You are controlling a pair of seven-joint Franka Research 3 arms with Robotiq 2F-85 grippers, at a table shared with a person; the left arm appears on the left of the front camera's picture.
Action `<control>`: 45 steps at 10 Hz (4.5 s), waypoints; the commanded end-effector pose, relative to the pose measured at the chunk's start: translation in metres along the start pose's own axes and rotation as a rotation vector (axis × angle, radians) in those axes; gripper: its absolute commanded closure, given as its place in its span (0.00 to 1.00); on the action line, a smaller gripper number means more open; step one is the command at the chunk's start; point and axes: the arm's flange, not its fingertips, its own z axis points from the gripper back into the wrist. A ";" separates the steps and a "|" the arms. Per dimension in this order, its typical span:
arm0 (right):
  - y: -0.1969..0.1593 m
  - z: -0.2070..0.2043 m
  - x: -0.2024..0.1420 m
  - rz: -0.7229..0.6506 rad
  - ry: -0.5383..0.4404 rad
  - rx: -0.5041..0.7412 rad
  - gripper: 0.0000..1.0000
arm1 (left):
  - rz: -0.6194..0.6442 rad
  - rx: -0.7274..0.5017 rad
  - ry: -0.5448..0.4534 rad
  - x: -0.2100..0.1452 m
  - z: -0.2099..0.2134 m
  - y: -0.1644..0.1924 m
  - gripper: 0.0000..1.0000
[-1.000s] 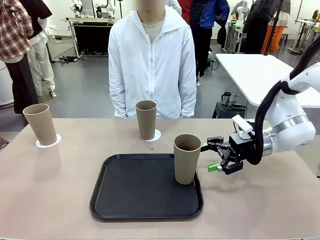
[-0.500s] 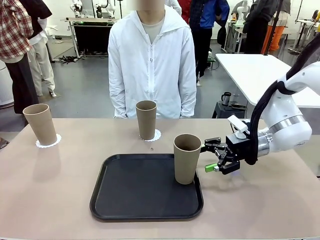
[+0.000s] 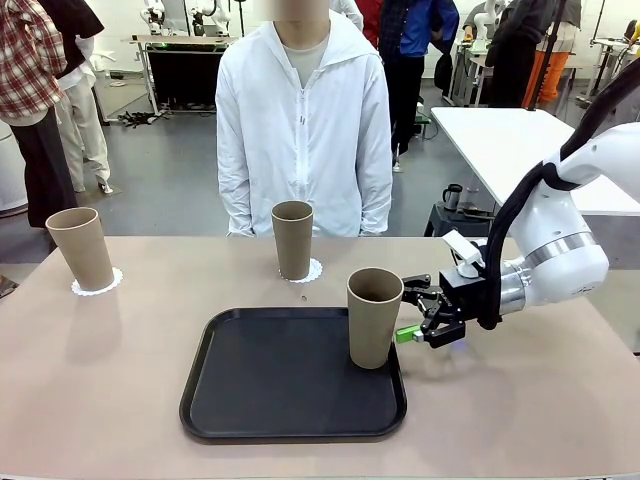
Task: Place coasters on the table and set cups on them.
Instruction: Take one Reusable plastic cup from the Flat Tray and place it on a coaster set by the human.
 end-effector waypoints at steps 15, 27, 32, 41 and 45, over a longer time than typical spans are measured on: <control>-0.018 -0.039 0.009 -0.065 -0.011 0.079 0.77 | 0.008 0.007 -0.011 0.000 0.000 -0.001 0.00; 0.011 -0.001 0.160 -0.087 0.039 -0.024 0.17 | 0.008 0.007 -0.011 0.000 0.000 -0.001 0.00; -0.030 0.186 0.151 -0.047 -0.063 -0.378 0.17 | 0.008 0.007 -0.011 0.000 0.000 -0.001 0.00; -0.012 0.287 0.131 -0.070 -0.174 -0.547 0.17 | 0.008 0.007 -0.011 0.000 0.000 -0.001 0.00; -0.009 0.289 0.126 -0.096 -0.139 -0.540 0.17 | 0.008 0.007 -0.011 0.000 0.000 -0.001 0.00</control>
